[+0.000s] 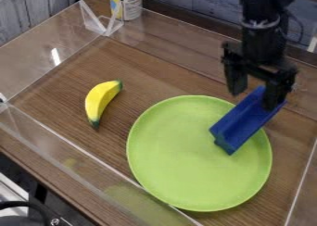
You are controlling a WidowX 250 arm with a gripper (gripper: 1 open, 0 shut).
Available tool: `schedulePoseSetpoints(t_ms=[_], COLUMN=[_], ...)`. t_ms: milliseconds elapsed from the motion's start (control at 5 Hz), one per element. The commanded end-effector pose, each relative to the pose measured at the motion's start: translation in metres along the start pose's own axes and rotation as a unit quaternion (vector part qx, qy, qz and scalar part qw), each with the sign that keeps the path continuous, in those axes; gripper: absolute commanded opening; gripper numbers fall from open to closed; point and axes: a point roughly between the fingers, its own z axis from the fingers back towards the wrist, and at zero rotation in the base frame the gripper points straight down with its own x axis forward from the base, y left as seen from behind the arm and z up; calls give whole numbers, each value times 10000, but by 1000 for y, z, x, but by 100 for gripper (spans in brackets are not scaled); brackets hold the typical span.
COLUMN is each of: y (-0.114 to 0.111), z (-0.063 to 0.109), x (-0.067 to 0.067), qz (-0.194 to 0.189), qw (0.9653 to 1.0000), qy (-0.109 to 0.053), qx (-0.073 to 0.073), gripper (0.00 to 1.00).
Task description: Put the blue object in the green plate
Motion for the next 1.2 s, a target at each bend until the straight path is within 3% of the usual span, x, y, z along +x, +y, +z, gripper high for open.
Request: schedulePoseSetpoints(t_ms=[0,200,1000], y=[0,2,-4], z=[47,65,13], x=[10,4,-1], qz=[-60,-129,-384], qw=[9982,9976,9989], qy=[-591,-669,-277], qx=[92,87,24], gripper=[100,100,100])
